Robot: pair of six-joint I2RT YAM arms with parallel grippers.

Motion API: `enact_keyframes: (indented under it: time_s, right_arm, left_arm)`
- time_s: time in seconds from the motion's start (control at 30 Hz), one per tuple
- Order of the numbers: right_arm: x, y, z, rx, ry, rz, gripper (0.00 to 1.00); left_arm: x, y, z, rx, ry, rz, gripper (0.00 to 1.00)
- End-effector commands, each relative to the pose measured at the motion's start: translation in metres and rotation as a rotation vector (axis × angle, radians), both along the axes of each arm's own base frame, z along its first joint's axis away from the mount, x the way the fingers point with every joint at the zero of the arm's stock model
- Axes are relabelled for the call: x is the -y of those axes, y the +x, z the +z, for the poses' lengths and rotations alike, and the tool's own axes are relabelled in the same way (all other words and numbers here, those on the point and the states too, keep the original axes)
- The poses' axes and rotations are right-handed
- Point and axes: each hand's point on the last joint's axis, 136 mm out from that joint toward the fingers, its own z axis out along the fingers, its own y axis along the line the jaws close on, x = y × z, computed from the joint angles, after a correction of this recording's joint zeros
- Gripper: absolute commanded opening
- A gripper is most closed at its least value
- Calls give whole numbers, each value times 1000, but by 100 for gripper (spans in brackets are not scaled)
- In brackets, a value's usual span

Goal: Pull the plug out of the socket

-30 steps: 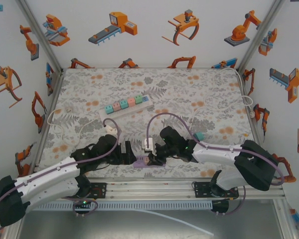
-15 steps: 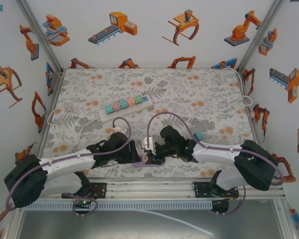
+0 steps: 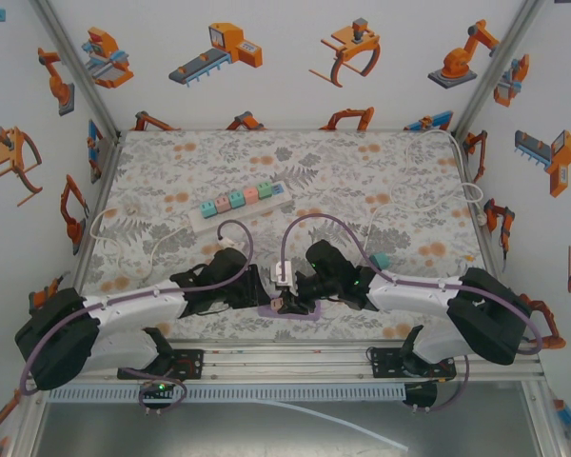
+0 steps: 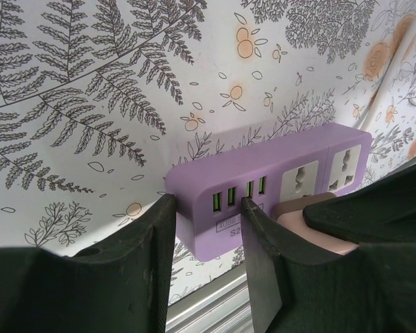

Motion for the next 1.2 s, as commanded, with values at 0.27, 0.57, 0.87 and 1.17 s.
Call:
enact_keyframes:
  time_s: [0.27, 0.57, 0.87, 1.17]
  right_arm:
    - [-12, 3, 43, 71, 163, 5, 17]
    - [-5, 9, 57, 113, 213, -58, 17]
    - [18, 63, 84, 32, 275, -412, 18]
    - [162, 178, 81, -301, 373, -1238, 16]
  left_arm:
    - [-56, -32, -52, -137, 284, 15, 41]
    - [-60, -31, -43, -118, 277, 35, 39]
    - [-42, -27, -8, -39, 157, -21, 39]
    - [-22, -25, 52, 140, -16, -134, 40]
